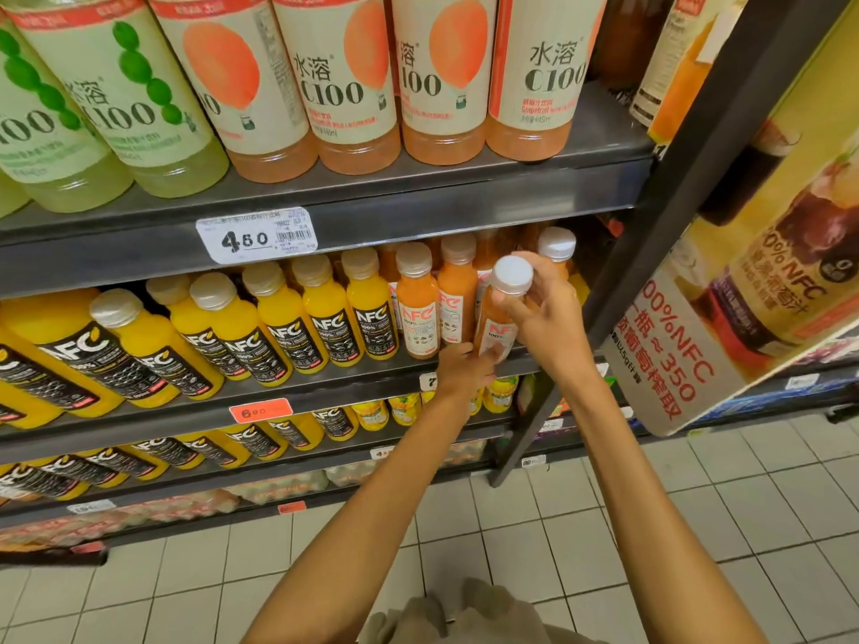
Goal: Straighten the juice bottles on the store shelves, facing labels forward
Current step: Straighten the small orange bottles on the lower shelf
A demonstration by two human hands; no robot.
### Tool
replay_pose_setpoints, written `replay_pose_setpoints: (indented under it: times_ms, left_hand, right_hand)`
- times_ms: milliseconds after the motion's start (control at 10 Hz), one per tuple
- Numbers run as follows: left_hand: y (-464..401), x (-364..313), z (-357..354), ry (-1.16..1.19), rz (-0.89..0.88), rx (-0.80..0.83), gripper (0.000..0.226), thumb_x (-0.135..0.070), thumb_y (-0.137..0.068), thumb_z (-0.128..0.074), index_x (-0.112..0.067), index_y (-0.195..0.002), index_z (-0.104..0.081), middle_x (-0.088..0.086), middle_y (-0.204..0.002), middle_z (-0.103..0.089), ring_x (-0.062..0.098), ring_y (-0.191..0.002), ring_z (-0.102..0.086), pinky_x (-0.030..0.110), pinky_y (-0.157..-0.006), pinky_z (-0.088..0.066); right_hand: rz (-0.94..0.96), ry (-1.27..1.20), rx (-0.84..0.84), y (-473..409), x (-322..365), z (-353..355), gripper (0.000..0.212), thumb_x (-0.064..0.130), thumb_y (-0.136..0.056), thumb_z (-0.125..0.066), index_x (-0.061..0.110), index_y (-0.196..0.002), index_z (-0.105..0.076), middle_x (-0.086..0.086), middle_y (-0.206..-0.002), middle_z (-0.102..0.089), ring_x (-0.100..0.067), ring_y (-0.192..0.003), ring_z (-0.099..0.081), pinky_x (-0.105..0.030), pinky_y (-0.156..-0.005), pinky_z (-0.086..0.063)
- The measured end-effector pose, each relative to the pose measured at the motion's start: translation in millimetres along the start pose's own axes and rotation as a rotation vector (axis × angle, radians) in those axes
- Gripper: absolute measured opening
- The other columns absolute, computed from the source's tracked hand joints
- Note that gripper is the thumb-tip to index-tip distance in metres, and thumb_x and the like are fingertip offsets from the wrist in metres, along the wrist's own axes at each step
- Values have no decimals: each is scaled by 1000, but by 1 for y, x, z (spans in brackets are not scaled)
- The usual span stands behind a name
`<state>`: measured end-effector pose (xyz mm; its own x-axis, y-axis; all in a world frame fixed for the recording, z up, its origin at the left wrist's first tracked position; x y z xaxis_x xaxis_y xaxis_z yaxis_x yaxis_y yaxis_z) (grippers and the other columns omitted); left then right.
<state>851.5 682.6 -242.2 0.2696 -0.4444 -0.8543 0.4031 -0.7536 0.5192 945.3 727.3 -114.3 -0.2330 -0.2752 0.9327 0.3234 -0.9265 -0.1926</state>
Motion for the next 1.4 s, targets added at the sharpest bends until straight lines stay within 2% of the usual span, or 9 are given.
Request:
replay_pose_setpoints:
  times_ms: [100,200,300,700,900,1100,1200,1300,1400]
  left_hand:
    - [-9,1,-6,80,26,-39,32,-7,-89,-63,9,-117,-58,22,-119,-62,31,-103,-61,41,-94,-51]
    - [-9,2,-11,268,62,-38,31,-1,-89,-60,9,-118,-56,20,-117,-61,28,-102,-59,31,-84,-53]
    - [-9,-1,-14,406,78,-52,32,6,-88,-59,9,-120,-56,21,-123,-60,34,-114,-58,38,-96,-49]
    - [-14,-3,-19,402,56,-82,36,15,-85,-52,10,-120,-57,21,-126,-59,34,-118,-55,41,-103,-45]
    - [-11,-3,-10,341,13,-64,33,17,-86,-47,11,-117,-57,25,-125,-58,30,-107,-57,42,-102,-45]
    - [-7,-3,20,289,-74,-79,30,16,-88,-46,1,-110,-62,12,-107,-62,28,-107,-55,34,-92,-47]
    - [-4,-7,35,259,-150,-111,29,15,-87,-48,-9,-91,-63,4,-97,-62,23,-103,-54,27,-87,-46]
    - [-1,-12,43,205,-192,-101,35,16,-87,-47,-3,-114,-60,2,-108,-59,18,-106,-55,15,-81,-48]
    - [4,-14,46,135,-230,-65,48,19,-86,-48,5,-132,-46,10,-126,-55,20,-118,-52,13,-80,-49]
  right_hand:
    - [-2,37,-17,-8,-7,-1,46,4,-86,-66,8,-128,-48,6,-116,-51,-11,-114,-50,-26,-97,-44]
    - [64,135,-41,-12,-8,-2,43,7,-86,-66,5,-126,-49,4,-116,-51,-13,-112,-50,-26,-96,-44]
    - [150,314,-73,-16,-4,-3,38,9,-88,-64,3,-123,-51,-11,-118,-55,-20,-111,-51,-24,-93,-41]
    - [273,847,-155,-28,13,-9,18,-9,-82,-52,1,-96,-59,-17,-100,-57,-34,-100,-45,-39,-84,-35]
    - [438,995,-182,-21,38,-26,15,13,-83,-70,4,-75,-61,-15,-73,-61,-32,-73,-56,-36,-72,-32]
    - [367,1144,64,-30,23,-58,24,26,-97,-52,7,-86,-62,-13,-86,-66,-31,-89,-57,-43,-92,-35]
    - [375,1127,-64,-21,32,-52,17,21,-81,-73,9,-77,-62,-10,-75,-64,-27,-76,-61,-38,-84,-49]
    - [405,977,-75,-10,31,-47,21,14,-75,-78,5,-88,-63,-12,-83,-63,-28,-80,-61,-35,-73,-49]
    - [424,832,-3,1,32,-45,29,8,-86,-62,-5,-112,-57,-23,-110,-58,-37,-104,-54,-43,-87,-41]
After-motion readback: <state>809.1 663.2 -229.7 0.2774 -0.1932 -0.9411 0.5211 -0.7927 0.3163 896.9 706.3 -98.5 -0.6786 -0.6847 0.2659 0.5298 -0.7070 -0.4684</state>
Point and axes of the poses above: each hand's wrist, its own y-axis away from the middle knuckle, its own z-axis out of the back of the hand, x = y × z, the point moved 7 cm from there along -y, towards the middle knuckle
